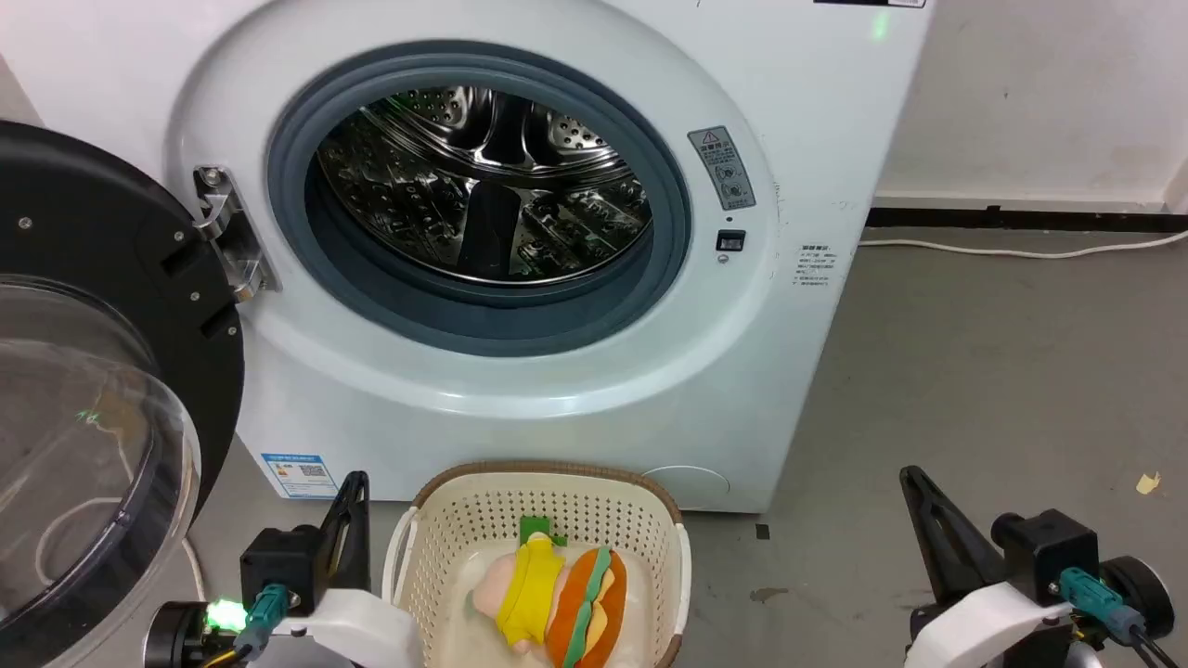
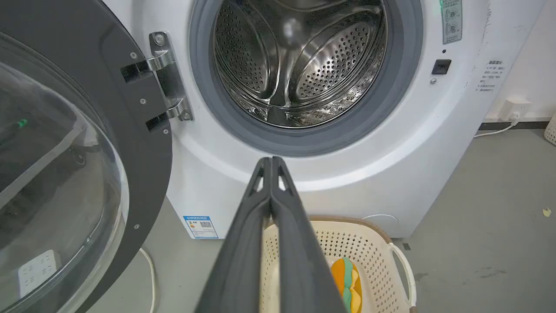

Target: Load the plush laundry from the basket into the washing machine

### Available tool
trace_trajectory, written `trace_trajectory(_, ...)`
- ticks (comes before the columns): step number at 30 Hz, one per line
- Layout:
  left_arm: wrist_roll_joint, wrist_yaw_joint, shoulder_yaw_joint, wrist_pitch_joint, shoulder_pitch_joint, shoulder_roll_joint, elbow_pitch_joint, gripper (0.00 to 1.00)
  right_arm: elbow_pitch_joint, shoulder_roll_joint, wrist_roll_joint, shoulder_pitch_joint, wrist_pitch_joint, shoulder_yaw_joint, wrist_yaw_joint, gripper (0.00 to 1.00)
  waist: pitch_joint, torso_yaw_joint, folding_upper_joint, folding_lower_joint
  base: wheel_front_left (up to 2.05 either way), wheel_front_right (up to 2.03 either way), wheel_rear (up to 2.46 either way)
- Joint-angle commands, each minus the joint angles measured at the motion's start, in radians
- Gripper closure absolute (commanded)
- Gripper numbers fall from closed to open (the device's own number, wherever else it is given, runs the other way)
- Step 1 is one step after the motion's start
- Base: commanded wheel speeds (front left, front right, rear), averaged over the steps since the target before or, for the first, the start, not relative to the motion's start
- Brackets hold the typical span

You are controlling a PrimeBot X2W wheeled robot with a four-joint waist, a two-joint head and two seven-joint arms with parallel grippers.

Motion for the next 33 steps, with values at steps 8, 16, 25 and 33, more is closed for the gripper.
trace_trajectory(8,0.002,-0.006,0.000,0.000,-0.015,0.000,-0.004,1.00,-0.004,0.000,-0.007,-0.012,0.001,-0.002,0.001,1.00,0.000,0.000,0.0000,0.0000,0.00,0.00,0.00)
trace_trajectory(16,0.002,-0.006,0.000,0.000,-0.015,0.000,-0.004,1.00,-0.004,0.000,-0.007,-0.012,0.001,-0.002,0.001,1.00,0.000,0.000,0.0000,0.0000,0.00,0.00,0.00)
trace_trajectory(25,0.002,-0.006,0.000,0.000,-0.015,0.000,-0.004,1.00,-0.004,0.000,-0.007,-0.012,0.001,-0.002,0.001,1.00,0.000,0.000,0.0000,0.0000,0.00,0.00,0.00)
trace_trajectory(33,-0.004,0.000,-0.003,-0.004,0.001,0.000,0.001,0.00,-0.001,0.000,0.007,0.004,-0.004,-0.001,0.000,0.00,0.000,0.000,0.0000,0.0000,0.00,0.00,0.00)
